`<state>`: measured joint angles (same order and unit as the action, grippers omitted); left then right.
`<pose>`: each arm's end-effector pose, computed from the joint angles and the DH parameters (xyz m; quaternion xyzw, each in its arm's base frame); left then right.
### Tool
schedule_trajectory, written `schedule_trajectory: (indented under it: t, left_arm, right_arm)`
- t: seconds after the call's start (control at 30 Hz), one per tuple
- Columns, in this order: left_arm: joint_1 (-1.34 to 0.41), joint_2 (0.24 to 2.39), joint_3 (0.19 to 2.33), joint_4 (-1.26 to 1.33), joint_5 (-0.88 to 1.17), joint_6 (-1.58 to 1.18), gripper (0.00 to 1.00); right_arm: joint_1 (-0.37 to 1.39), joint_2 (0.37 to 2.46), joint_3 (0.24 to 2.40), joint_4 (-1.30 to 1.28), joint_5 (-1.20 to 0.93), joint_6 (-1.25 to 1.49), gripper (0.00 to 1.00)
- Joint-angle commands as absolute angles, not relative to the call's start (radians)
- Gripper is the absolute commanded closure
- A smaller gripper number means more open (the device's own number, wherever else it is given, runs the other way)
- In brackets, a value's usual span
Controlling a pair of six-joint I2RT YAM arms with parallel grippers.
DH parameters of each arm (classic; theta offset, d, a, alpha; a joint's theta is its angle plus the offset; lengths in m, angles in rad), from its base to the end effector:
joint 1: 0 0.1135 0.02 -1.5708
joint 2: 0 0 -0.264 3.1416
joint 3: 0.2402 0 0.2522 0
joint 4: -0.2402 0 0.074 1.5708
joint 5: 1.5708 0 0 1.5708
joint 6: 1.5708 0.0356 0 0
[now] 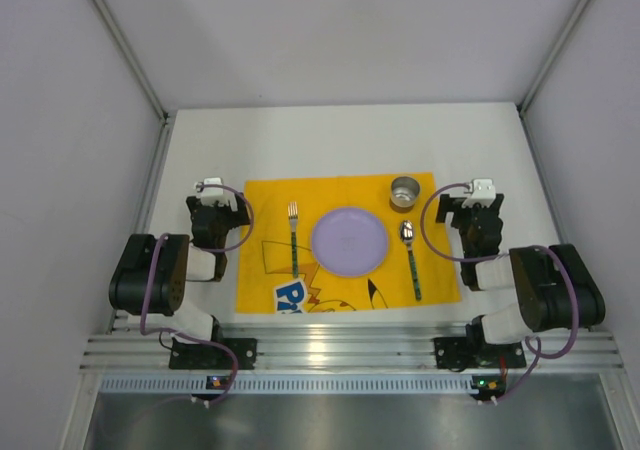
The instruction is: Set the dinner table for one person
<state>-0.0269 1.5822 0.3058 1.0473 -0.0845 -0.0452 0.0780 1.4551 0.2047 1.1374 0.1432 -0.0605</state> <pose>0.2581 -0.0039 0.1356 -0.0334 0.7823 0.0107 0.6219 0.2318 0.0130 0.1498 -0.0039 0.7455 -0.0475 0.6648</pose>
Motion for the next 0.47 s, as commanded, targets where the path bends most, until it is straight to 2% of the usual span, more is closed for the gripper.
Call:
schedule_trajectory:
  t: [0.0, 0.43]
  left_arm:
    - [-0.021, 1.583, 0.310, 1.126, -0.067, -0.038, 0.02]
    - [-0.021, 1.585, 0.310, 1.126, -0.066, -0.038, 0.02]
  right_arm:
    - [0.054, 1.448, 0.241, 1.186, 0.101, -0.054, 0.00]
    - [0.048, 1.448, 0.244, 1.181, 0.092, -0.049, 0.00]
